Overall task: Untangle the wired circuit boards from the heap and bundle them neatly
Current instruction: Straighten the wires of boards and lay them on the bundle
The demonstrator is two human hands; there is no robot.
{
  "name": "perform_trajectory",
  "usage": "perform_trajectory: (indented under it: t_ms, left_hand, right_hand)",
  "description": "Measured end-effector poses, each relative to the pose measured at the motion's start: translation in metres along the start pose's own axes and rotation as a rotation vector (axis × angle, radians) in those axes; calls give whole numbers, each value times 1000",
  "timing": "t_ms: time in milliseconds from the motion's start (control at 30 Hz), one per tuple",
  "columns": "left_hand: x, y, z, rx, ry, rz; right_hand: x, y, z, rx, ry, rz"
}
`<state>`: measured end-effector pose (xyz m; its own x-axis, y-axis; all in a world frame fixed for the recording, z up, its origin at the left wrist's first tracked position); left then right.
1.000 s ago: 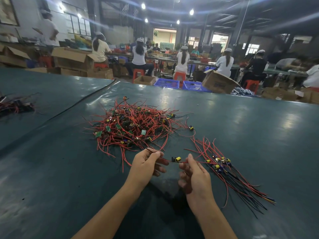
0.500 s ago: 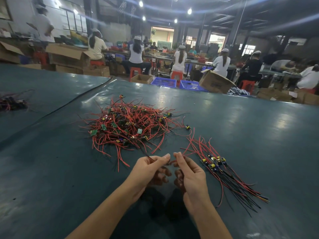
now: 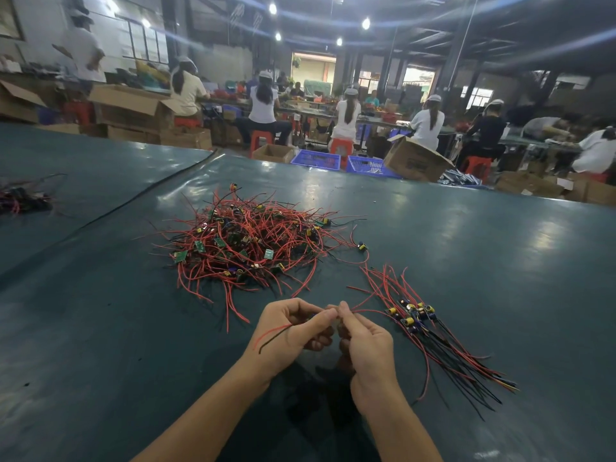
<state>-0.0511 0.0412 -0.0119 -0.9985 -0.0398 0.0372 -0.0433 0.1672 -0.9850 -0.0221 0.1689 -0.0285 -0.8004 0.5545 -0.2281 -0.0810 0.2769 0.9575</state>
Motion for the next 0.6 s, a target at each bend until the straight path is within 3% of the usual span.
perform_trajectory:
  t_ms: [133, 367, 500, 600]
  left_hand:
    - [3, -7, 4, -70, -33, 39]
    - [3, -11, 7, -112, -31, 69]
    - [5, -9, 12, -102, -68, 42]
    - [5, -10, 11, -68, -56, 0]
  right_hand:
    - [23, 10, 24, 194, -152, -104]
    - [31, 16, 33, 395, -142, -149]
    - [22, 14, 26, 225, -173, -42]
    - [4, 5, 3, 35, -62, 64]
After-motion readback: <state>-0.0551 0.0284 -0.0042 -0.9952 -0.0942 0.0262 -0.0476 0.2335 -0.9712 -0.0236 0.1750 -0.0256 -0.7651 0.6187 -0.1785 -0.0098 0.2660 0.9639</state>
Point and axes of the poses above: each hand's wrist, its own x-axis towards the middle knuckle, its own z-axis out of the back of the hand, y = z × x, the point moved 8 cm from there along x, towards the middle knuckle, and after that the axes turned 15 degrees about -y, right-handed, at the moved point
